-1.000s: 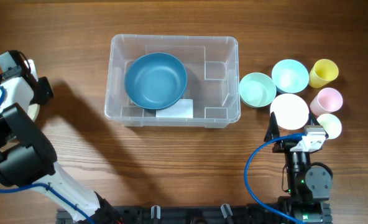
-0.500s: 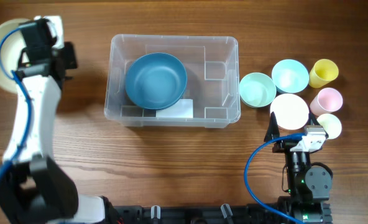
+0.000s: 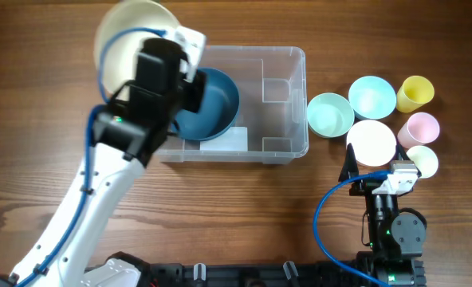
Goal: Pack container
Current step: 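Carry the cream bowl with the left gripper onto the blue plates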
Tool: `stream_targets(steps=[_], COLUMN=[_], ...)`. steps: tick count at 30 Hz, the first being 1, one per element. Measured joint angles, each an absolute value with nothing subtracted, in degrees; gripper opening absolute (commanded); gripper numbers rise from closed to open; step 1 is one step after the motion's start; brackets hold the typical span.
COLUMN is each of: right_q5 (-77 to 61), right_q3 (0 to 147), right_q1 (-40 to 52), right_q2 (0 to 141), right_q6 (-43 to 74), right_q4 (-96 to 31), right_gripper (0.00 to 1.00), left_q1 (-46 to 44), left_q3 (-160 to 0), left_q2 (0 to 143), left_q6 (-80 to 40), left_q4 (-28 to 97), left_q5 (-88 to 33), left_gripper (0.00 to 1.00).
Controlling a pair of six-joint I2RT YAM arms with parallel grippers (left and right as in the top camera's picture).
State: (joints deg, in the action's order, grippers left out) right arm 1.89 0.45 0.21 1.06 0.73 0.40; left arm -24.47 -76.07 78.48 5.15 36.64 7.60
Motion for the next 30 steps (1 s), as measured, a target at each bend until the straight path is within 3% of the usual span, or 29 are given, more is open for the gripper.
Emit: stream_targets(steps=[13, 30], right_q5=[1.89, 1.89], right_q3=[0.45, 0.45], right_q1=[0.21, 0.21], right_q2=[1.06, 1.06], right_q6=[0.73, 0.73], right_q4=[0.4, 0.4], right_gripper=[1.0, 1.0], left_q1=[-34.17, -33.34], left_q3=[-76.07, -76.07], left_q2=[92.12, 97.84], left_q6=[3.05, 2.81], left_q4=[37.74, 37.54], left_q5=[7.42, 7.6], left_gripper=[0.04, 0.04])
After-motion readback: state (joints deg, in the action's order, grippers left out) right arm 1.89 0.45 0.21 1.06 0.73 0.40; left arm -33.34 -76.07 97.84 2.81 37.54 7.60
